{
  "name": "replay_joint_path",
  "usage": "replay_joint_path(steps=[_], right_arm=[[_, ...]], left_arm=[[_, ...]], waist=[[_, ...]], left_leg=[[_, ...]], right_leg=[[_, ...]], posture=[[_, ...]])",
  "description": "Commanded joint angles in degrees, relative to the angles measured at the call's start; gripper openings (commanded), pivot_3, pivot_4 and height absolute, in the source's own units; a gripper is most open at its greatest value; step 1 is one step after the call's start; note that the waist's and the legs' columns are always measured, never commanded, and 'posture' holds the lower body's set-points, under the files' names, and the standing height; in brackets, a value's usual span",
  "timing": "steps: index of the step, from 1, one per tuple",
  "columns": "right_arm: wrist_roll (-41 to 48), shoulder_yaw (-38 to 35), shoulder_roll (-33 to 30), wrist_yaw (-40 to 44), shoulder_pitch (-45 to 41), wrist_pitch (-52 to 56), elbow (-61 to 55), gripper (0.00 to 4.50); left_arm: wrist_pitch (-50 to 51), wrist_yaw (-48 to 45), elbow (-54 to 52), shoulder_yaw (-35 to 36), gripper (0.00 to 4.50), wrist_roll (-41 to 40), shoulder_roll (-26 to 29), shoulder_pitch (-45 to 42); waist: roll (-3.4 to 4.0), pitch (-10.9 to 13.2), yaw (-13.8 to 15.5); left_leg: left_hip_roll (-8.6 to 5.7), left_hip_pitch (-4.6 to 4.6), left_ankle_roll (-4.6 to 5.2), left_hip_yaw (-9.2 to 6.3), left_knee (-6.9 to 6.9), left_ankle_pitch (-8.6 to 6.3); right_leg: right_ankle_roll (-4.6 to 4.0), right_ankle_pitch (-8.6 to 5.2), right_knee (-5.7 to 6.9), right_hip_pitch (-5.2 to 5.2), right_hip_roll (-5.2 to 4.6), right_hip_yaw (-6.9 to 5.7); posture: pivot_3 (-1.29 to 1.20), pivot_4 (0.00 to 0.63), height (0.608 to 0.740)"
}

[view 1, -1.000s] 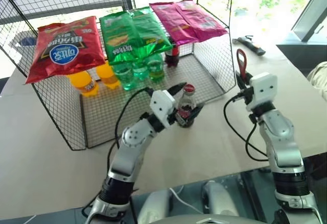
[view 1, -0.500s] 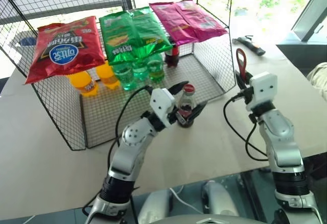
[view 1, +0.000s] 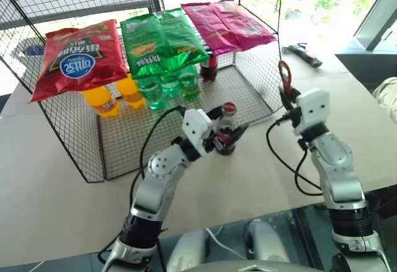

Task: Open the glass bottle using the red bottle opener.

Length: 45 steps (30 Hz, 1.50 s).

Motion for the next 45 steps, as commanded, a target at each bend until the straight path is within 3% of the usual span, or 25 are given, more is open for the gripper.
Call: replay_joint_path(steps=[1, 14, 22, 36, 45], right_arm=[[-2.3, 2.3, -1.7, 2.0, 0.3, -4.4, -2.6, 0.00], [-15.1, 10.1, -6.8, 1.9, 4.4, -27.1, 3.0, 0.00], [-22.3, 11.7, -5.6, -5.2, -5.0, -39.9, 18.6, 0.00], [-25.4, 19.3, -4.2, -3.7, -8.6, -50.2, 32.2, 0.00], [-36.7, 16.7, -11.1, -12.2, -17.2, -56.2, 36.2, 0.00]], left_arm=[[0.0, -0.3, -0.4, -0.5, 1.95, 0.4, 0.4, 0.6], [-0.1, -0.2, 1.5, -0.2, 1.95, 0.9, 1.1, 0.2], [0.9, -1.2, 1.6, 0.2, 1.95, 0.0, 1.6, -0.6], [1.8, -1.1, 1.5, 0.3, 1.95, -0.3, 1.9, -0.8], [2.1, -0.8, 1.4, 0.3, 1.95, -0.2, 1.7, -0.8]], waist=[[0.00, 0.0, 0.0], [-0.04, 0.0, 0.0], [-0.08, -0.1, -0.1], [-0.07, -0.2, -0.2], [-0.07, -0.2, -0.2]], left_leg=[[0.00, 0.00, 0.00, 0.01, 0.00, 0.00], [0.00, 0.11, 0.00, 0.03, 0.03, 0.00], [0.03, 0.37, -0.01, 0.16, 0.06, 0.01], [0.03, 0.62, -0.01, 0.22, 0.02, 0.01], [0.04, 0.99, 0.01, 0.36, -0.01, 0.01]], right_leg=[[0.00, 0.00, 0.00, 0.00, 0.00, 0.00], [0.00, 0.00, 0.03, 0.11, 0.01, 0.00], [0.00, -0.01, 0.12, 0.28, 0.06, 0.10], [-0.01, -0.01, 0.16, 0.48, 0.07, 0.22], [-0.01, -0.02, 0.19, 0.76, 0.09, 0.34]], posture=[[0.00, 0.150, 0.740], [0.00, 0.150, 0.740], [0.00, 0.150, 0.740], [0.00, 0.150, 0.740], [0.00, 0.150, 0.740]])
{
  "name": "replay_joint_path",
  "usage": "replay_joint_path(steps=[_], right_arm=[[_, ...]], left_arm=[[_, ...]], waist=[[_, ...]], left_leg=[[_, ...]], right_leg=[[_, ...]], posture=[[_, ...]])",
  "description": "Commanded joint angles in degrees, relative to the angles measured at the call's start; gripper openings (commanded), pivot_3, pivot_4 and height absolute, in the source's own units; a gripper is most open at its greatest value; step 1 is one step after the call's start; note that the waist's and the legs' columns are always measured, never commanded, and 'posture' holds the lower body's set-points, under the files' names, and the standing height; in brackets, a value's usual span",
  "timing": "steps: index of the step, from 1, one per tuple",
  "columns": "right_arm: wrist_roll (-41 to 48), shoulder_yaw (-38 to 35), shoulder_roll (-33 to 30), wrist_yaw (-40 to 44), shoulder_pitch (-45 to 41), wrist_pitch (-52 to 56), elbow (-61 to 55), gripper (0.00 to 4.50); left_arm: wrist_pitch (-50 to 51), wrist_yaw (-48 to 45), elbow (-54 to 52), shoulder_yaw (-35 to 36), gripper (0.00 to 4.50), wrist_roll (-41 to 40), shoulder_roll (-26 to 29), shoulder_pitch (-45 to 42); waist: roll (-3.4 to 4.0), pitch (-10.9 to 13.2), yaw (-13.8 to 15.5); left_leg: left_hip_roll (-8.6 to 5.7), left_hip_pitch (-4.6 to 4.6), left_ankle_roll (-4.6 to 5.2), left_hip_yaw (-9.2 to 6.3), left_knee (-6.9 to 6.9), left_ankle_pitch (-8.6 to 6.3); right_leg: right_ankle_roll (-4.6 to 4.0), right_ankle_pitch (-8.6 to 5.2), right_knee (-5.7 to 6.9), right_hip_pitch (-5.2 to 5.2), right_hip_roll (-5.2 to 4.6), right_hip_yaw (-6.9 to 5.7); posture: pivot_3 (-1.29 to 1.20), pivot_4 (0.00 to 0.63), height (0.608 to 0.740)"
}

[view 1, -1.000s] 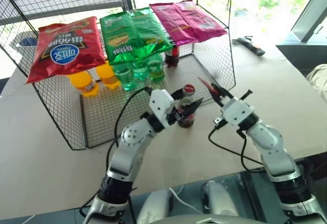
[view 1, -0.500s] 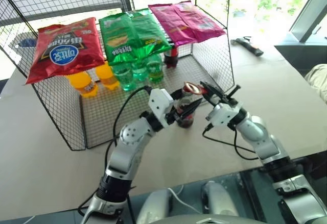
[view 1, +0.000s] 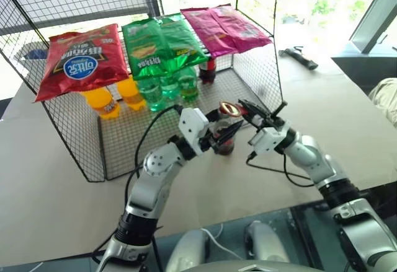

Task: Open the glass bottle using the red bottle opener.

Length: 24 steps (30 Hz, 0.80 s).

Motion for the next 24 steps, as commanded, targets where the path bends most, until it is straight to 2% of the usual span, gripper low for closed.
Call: replay_joint_path(steps=[1, 5, 12, 24], right_arm=[[-7.1, 1.9, -3.4, -1.4, -3.2, -2.9, 2.3, 0.00], [-12.3, 1.6, -7.2, -5.9, -8.6, -5.4, 3.4, 0.00], [-15.8, 1.6, -9.8, -10.4, -14.0, -6.3, 5.0, 0.00], [-13.9, -1.5, -10.7, -14.9, -14.4, -5.6, -0.7, 0.00]], left_arm=[[0.8, 0.3, 0.4, -0.9, 1.95, 0.6, -0.5, -0.1], [0.9, 0.4, 0.5, -1.0, 1.95, 0.7, -0.7, -0.1], [0.8, 0.5, 0.7, -1.3, 1.95, 0.9, -1.0, 0.0], [0.9, 0.5, 0.3, -1.1, 1.95, 0.7, -0.9, 0.8]], waist=[[0.00, 0.0, 0.0], [0.00, 0.0, 0.0], [-0.02, 0.0, 0.0], [-0.02, 0.0, 0.0]], left_leg=[[0.00, 0.00, 0.00, 0.02, 0.00, 0.00], [0.00, -0.01, 0.00, 0.02, -0.05, 0.00], [0.00, -0.04, 0.00, 0.08, -0.09, 0.00], [0.01, -0.11, 0.01, 0.08, -0.13, -0.01]], right_leg=[[0.00, 0.00, 0.00, -0.01, 0.00, 0.02], [-0.01, 0.00, -0.03, -0.02, 0.00, 0.03], [-0.01, 0.00, -0.06, -0.07, 0.00, 0.11], [-0.01, 0.00, -0.14, -0.10, -0.01, 0.12]], posture=[[0.00, 0.150, 0.740], [0.00, 0.150, 0.740], [0.00, 0.150, 0.740], [0.00, 0.150, 0.740]])
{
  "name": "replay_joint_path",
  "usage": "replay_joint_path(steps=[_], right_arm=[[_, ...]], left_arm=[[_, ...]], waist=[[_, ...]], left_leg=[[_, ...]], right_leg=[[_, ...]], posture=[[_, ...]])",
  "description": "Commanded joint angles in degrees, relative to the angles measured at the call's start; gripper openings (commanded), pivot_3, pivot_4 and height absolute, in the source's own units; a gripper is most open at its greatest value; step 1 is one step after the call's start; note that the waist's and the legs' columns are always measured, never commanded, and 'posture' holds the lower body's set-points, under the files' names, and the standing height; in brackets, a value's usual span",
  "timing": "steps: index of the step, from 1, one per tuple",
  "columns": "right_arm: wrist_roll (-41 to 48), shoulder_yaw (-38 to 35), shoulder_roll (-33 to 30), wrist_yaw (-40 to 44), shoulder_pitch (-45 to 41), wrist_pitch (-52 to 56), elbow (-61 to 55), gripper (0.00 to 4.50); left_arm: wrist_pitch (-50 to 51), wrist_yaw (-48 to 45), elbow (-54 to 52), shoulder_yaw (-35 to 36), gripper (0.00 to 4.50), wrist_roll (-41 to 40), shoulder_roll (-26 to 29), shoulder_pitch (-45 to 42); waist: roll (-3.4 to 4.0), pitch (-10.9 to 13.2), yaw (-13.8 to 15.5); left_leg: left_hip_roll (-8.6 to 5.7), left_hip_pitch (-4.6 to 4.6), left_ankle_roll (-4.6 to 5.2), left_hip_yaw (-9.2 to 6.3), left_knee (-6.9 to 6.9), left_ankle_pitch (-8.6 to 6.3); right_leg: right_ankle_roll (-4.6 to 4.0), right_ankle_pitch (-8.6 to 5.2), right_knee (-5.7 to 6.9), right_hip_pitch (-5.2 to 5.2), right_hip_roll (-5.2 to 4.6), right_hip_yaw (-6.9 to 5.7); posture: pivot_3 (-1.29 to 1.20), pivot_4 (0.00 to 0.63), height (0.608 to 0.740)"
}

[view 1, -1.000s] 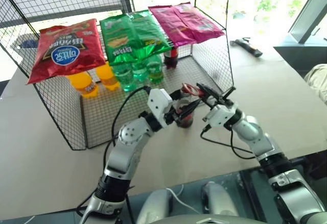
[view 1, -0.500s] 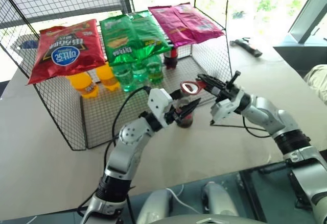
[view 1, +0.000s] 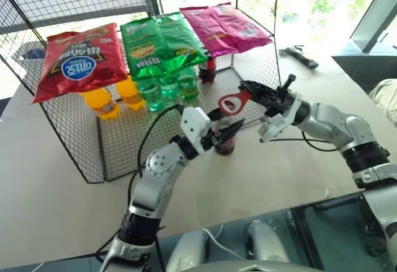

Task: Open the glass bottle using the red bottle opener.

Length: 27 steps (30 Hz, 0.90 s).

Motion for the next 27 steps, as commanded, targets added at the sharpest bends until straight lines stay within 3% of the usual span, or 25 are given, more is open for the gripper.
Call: replay_joint_path(steps=[1, 11, 18, 23, 27], right_arm=[[2.5, -3.5, -0.2, -2.6, 0.1, -0.1, -4.6, 0.00], [6.9, -6.3, 1.8, -3.9, 2.0, 2.1, -5.8, 0.00], [18.2, -5.0, 4.5, 4.1, 4.8, 5.6, -1.3, 0.00], [29.0, -4.9, 7.8, 13.3, 8.7, 10.8, -2.4, 0.00], [35.4, -6.5, 10.3, 17.5, 11.6, 16.9, -5.1, 0.00]], left_arm=[[0.9, -0.3, 0.4, -0.6, 1.95, 0.3, 0.3, 1.0], [0.8, -0.2, 0.7, -0.2, 1.95, 0.0, 0.2, 1.1], [1.1, 0.0, 0.6, 0.3, 1.95, -0.5, 0.1, 0.8], [1.2, 0.2, 0.0, 0.8, 4.33, -0.8, 0.4, 1.0], [0.5, 0.4, -0.3, 1.1, 4.44, -0.5, 0.4, 1.0]], waist=[[0.00, 0.0, 0.0], [0.00, 0.0, 0.0], [0.00, 0.0, 0.0], [0.06, 0.1, -0.1], [0.06, 0.1, 0.0]], left_leg=[[0.00, -0.02, 0.00, 0.00, -0.01, 0.00], [0.01, -0.08, 0.00, 0.00, -0.04, 0.00], [0.04, -0.09, 0.01, 0.00, -0.07, -0.01], [0.07, -0.42, 0.08, -0.01, -0.08, -0.04], [0.11, -0.90, 0.07, -0.17, -0.03, -0.04]], right_leg=[[0.00, 0.00, 0.00, -0.02, 0.00, 0.00], [0.00, 0.00, -0.07, -0.06, 0.00, 0.00], [0.00, 0.01, -0.20, -0.04, 0.01, -0.01], [0.01, 0.02, -0.32, -0.34, 0.01, -0.03], [0.01, 0.03, -0.33, -0.75, 0.00, -0.17]], posture=[[0.00, 0.150, 0.740], [0.00, 0.150, 0.740], [0.00, 0.150, 0.740], [0.00, 0.150, 0.740], [0.00, 0.150, 0.740]])
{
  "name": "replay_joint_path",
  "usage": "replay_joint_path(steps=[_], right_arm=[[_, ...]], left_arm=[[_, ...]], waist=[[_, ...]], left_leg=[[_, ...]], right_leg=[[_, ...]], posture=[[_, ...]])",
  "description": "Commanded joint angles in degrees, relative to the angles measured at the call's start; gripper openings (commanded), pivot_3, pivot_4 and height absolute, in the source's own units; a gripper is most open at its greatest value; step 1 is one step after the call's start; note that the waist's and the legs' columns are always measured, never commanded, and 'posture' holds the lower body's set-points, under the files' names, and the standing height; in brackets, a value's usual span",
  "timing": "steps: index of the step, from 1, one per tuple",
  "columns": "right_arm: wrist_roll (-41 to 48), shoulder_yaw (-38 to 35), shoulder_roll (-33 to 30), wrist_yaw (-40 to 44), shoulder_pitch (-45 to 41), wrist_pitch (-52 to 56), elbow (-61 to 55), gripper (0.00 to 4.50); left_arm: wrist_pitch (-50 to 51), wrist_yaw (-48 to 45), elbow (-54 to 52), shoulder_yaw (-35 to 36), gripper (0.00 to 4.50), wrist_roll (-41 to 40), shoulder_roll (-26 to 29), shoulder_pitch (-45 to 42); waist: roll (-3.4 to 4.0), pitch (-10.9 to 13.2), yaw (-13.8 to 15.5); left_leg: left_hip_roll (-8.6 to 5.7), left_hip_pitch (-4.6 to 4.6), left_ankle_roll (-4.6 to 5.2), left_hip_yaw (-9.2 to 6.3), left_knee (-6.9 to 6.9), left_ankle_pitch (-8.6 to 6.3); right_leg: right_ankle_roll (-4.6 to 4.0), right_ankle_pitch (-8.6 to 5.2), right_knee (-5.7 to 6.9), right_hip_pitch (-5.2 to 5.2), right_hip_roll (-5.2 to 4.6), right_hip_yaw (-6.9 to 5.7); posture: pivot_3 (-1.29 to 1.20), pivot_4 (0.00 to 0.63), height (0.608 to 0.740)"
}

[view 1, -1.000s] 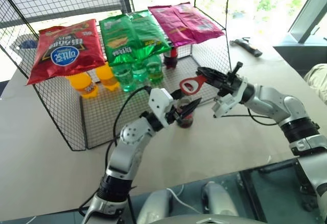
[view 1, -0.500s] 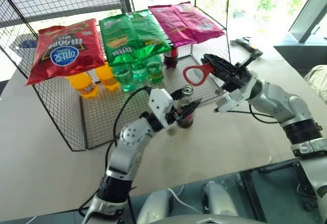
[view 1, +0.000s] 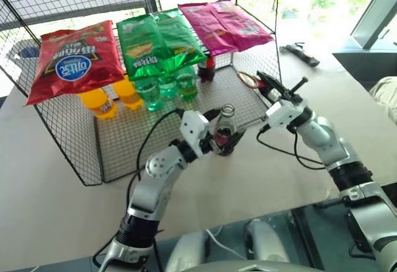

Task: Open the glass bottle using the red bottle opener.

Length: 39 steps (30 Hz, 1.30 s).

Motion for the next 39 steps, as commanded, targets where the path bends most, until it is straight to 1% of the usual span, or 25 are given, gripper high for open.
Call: replay_joint_path(steps=[1, 5, 7, 11, 17, 19, 21, 22, 23, 25, 27, 28, 29, 33, 37, 39], right_arm=[[6.4, -2.4, 1.3, 3.3, 1.6, 4.8, -4.4, 0.00], [15.0, -3.5, 3.1, 9.4, 6.6, 16.3, -10.2, 0.00], [17.5, -4.3, 3.1, 11.6, 9.3, 21.7, -13.6, 0.00], [22.4, -5.5, 1.7, 16.5, 14.3, 34.3, -19.6, 0.00], [35.5, -8.4, -0.4, 24.0, 21.0, 56.5, -29.6, 0.00], [38.6, -9.5, -1.2, 25.0, 23.0, 62.7, -31.7, 0.00], [38.8, -9.6, -2.8, 26.2, 24.8, 65.8, -33.2, 0.90], [38.7, -9.5, -3.4, 26.6, 25.3, 66.5, -33.7, 1.22], [38.6, -9.4, -4.1, 27.3, 26.1, 67.2, -34.3, 1.65], [39.0, -9.7, -4.9, 28.2, 27.2, 68.5, -35.3, 2.69], [39.3, -10.1, -5.7, 28.8, 28.4, 69.7, -36.4, 3.45], [39.4, -11.0, -5.6, 28.1, 29.1, 70.3, -36.6, 3.93], [39.3, -11.8, -5.7, 27.9, 29.7, 70.4, -36.7, 4.29], [39.7, -14.1, -6.5, 29.1, 31.6, 69.6, -37.2, 4.29], [41.0, -15.4, -6.8, 31.9, 32.6, 67.7, -38.3, 4.29], [41.2, -15.7, -6.6, 32.6, 32.3, 67.1, -38.4, 4.29]], left_arm=[[-1.3, 0.0, -1.6, 0.5, 4.44, 0.1, 0.0, 0.0], [-1.2, -0.4, -3.2, 0.8, 4.44, -0.3, 0.8, 1.3], [-0.9, -0.6, -4.4, 1.0, 4.44, -0.5, 1.5, 2.3], [0.5, -1.8, -7.1, 1.3, 4.44, -1.6, 3.6, 4.9], [1.3, -1.9, -8.5, 2.1, 4.44, -2.2, 5.7, 9.0], [0.8, -2.1, -7.4, 2.4, 4.44, -2.4, 5.8, 11.1], [-1.1, -3.1, -6.2, 2.2, 4.50, -1.1, 6.6, 13.5], [-1.7, -3.3, -5.9, 2.1, 4.50, -0.7, 6.9, 14.1], [-2.0, -3.2, -6.0, 2.2, 4.50, -0.6, 6.9, 14.6], [-2.1, -2.6, -6.4, 2.8, 4.50, -0.9, 6.8, 15.4], [-1.8, -2.8, -7.1, 3.4, 4.50, -1.8, 7.0, 16.7], [-2.5, -2.0, -7.2, 4.0, 4.50, -1.0, 7.0, 17.5], [-3.3, -0.8, -7.6, 5.1, 4.50, -0.2, 7.0, 18.3], [-3.4, 3.3, -9.6, 8.2, 4.50, 2.5, 7.7, 20.8], [-4.9, 6.5, -11.0, 10.9, 4.50, 8.3, 10.2, 22.3], [-4.3, 8.6, -11.9, 13.8, 4.50, 7.6, 9.9, 22.0]], waist=[[0.00, 0.0, 0.1], [0.00, 0.0, 0.2], [0.01, 0.0, 0.2], [0.05, 0.0, 0.2], [0.05, 0.0, 0.3], [0.08, 0.0, 0.3], [0.08, 0.0, 0.3], [0.08, 0.0, 0.3], [0.09, 0.0, 0.3], [0.09, 0.0, 0.4], [0.09, 0.0, 0.6], [0.09, 0.0, 0.5], [0.09, 0.0, 0.6], [0.09, 0.0, 1.3], [0.09, 0.0, 1.8], [0.09, 0.0, 1.7]], left_leg=[[0.00, -0.05, 0.00, -0.02, -0.01, 0.00], [-0.01, -0.09, 0.00, -0.07, -0.02, 0.00], [0.00, -0.09, 0.00, -0.07, -0.02, 0.00], [0.01, -0.08, 0.00, -0.07, -0.01, -0.01], [0.02, -0.08, 0.03, -0.09, 0.01, -0.02], [0.02, -0.08, 0.04, -0.08, 0.02, -0.02], [0.04, -0.07, 0.07, -0.10, 0.01, -0.05], [0.04, -0.07, 0.08, -0.09, 0.01, -0.05], [0.03, -0.07, 0.10, -0.08, 0.01, -0.07], [0.02, -0.07, 0.11, -0.06, 0.04, -0.07], [0.03, -0.04, 0.11, -0.09, 0.11, -0.07], [0.03, 0.01, 0.13, -0.11, 0.11, -0.08], [0.03, 0.04, 0.13, -0.12, 0.11, -0.08], [0.03, 0.03, 0.13, -0.17, 0.13, -0.08], [0.00, 0.02, 0.12, -0.19, 0.12, -0.08], [-0.01, 0.02, 0.12, -0.18, 0.13, -0.08]], right_leg=[[0.00, 0.00, 0.00, -0.03, 0.00, -0.02], [0.00, 0.00, -0.05, -0.03, -0.04, -0.05], [0.00, 0.00, -0.05, -0.03, -0.04, -0.05], [0.00, 0.00, -0.01, -0.03, -0.04, -0.05], [0.00, 0.00, -0.01, -0.01, -0.04, -0.07], [0.00, 0.00, -0.01, 0.00, -0.05, -0.07], [0.00, -0.01, -0.03, 0.01, -0.05, -0.08], [0.00, -0.01, -0.04, 0.01, -0.05, -0.08], [0.00, -0.01, -0.05, 0.01, -0.05, -0.08], [0.00, -0.01, -0.04, 0.03, -0.07, -0.09], [0.01, -0.01, -0.05, 0.11, -0.07, -0.14], [0.01, -0.01, -0.06, 0.20, -0.07, -0.17], [0.01, -0.01, -0.06, 0.23, -0.06, -0.18], [0.02, -0.01, -0.06, 0.24, -0.08, -0.22], [0.01, -0.01, -0.08, 0.25, -0.09, -0.27], [0.01, -0.01, -0.08, 0.26, -0.09, -0.26]], posture=[[0.00, 0.150, 0.740], [0.00, 0.150, 0.740], [0.00, 0.150, 0.740], [0.00, 0.150, 0.740], [0.00, 0.150, 0.740], [0.00, 0.150, 0.740], [0.00, 0.150, 0.740], [0.00, 0.150, 0.740], [0.00, 0.150, 0.740], [0.00, 0.150, 0.740], [0.00, 0.150, 0.740], [0.00, 0.150, 0.740], [0.00, 0.150, 0.740], [0.00, 0.150, 0.740], [0.00, 0.150, 0.740], [0.00, 0.150, 0.740]])
